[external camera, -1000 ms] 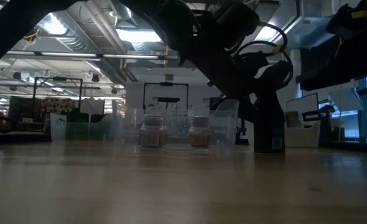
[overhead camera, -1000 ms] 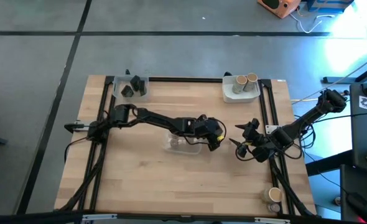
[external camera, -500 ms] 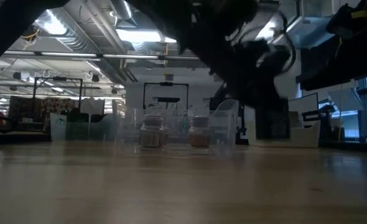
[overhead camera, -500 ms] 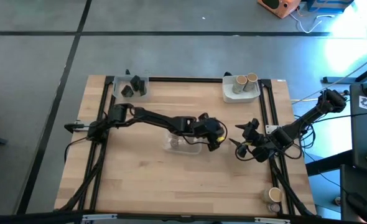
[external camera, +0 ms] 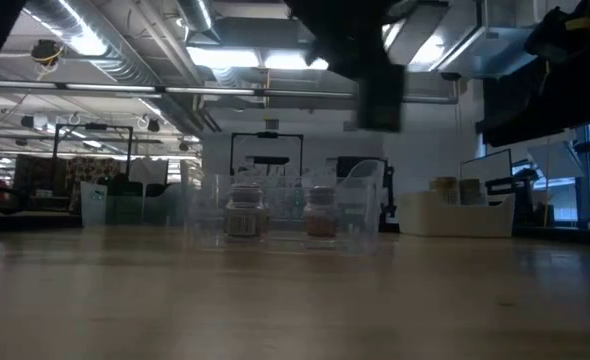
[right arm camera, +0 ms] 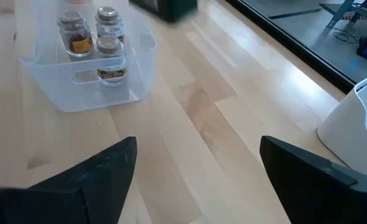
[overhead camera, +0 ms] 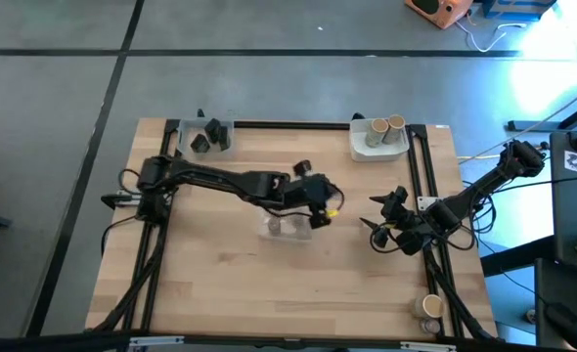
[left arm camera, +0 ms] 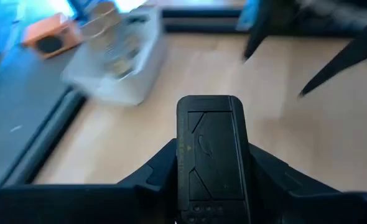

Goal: Sort spices by type
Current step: Put the black seasoning can into the top transparent bin, then put the gold seasoning bottle into the white bin

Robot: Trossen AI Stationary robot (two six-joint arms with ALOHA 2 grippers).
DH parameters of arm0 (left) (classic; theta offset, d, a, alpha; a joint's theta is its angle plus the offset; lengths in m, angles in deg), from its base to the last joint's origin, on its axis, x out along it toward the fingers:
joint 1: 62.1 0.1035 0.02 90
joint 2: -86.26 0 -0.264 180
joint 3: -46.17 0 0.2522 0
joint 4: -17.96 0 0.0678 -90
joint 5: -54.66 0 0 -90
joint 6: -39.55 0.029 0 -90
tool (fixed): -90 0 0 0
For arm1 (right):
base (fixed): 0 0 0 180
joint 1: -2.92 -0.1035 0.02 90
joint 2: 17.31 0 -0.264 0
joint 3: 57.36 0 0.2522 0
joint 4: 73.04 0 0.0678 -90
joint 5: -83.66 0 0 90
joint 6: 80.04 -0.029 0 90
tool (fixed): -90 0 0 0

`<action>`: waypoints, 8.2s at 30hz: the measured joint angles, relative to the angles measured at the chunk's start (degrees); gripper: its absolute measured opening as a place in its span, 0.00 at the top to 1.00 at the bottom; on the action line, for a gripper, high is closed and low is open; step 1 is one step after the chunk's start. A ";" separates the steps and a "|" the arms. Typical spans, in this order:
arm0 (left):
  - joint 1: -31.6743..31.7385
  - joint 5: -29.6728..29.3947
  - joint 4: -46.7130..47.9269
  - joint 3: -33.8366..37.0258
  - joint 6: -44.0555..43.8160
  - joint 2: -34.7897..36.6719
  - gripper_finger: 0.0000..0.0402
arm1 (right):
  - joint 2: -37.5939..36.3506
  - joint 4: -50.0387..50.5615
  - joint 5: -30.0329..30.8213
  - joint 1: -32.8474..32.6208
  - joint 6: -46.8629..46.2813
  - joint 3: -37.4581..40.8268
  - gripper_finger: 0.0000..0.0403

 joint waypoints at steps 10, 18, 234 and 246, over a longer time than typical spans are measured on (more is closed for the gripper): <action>0.29 -9.73 11.49 11.01 -7.91 13.44 0.71 | 0.04 0.26 0.01 0.01 0.02 0.00 0.16; 3.17 -16.55 12.01 29.43 -17.84 30.98 0.70 | 0.07 0.08 0.29 0.01 0.11 0.00 0.16; -17.33 -0.93 -67.62 67.78 -17.39 26.67 0.49 | 46.40 45.15 -48.67 -30.72 -45.68 -48.78 0.30; -17.23 -1.08 -68.61 67.78 -17.27 26.67 0.49 | 36.86 51.48 -30.34 -16.63 -28.69 -49.70 0.30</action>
